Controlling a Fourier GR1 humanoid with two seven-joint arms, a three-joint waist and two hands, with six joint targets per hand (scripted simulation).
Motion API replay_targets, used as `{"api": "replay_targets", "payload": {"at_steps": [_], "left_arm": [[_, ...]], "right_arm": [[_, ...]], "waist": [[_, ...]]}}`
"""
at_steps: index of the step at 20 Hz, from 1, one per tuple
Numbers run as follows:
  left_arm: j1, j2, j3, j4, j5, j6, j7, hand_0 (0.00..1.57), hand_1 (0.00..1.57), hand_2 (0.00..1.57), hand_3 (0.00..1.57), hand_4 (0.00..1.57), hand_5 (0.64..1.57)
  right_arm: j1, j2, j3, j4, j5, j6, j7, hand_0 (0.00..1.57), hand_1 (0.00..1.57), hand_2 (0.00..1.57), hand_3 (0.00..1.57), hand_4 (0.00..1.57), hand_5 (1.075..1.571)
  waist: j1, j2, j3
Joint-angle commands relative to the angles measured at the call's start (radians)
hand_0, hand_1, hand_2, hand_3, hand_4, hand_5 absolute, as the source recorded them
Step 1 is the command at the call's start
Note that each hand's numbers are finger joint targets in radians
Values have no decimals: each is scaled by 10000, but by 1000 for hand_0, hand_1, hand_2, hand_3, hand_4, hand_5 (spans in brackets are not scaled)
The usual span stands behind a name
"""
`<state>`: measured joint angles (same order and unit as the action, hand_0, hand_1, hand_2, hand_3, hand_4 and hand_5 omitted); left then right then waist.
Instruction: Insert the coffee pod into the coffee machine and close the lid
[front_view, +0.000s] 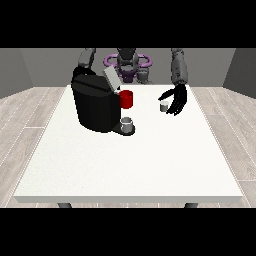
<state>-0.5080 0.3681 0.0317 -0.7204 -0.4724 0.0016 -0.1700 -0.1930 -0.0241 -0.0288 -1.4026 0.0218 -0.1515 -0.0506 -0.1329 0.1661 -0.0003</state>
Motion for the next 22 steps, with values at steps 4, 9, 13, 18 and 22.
{"api": "replay_targets", "payload": {"at_steps": [4,9,13,18,22], "left_arm": [[-396,-33,265,846,-568,1318,-992,686,686,849,651,288,1571],[-591,-166,88,985,-1082,1740,-527,920,920,1042,829,361,1571],[-644,89,56,1710,-1578,2369,-992,899,899,1011,776,309,1571],[-691,153,-76,1703,-1744,1756,-1442,1225,1225,1358,1305,473,1571],[-1321,-223,-288,1150,-1723,1171,-1269,1468,1468,1468,1414,607,1571]], "right_arm": [[-576,-258,-112,-247,-167,-2,191,0,0,0,0,520,1571],[208,5,-45,284,-396,254,-477,0,0,0,0,515,1571],[-304,-162,201,-501,-302,316,508,0,0,0,0,505,1571],[-65,-137,-64,-191,-308,-75,507,0,0,0,0,487,1571],[-242,-212,-486,673,-692,165,-140,0,0,0,0,398,1571]], "waist": [[-124,349,-2],[-211,-44,3],[-632,541,-5],[-132,-121,-1],[-31,-306,5]]}}
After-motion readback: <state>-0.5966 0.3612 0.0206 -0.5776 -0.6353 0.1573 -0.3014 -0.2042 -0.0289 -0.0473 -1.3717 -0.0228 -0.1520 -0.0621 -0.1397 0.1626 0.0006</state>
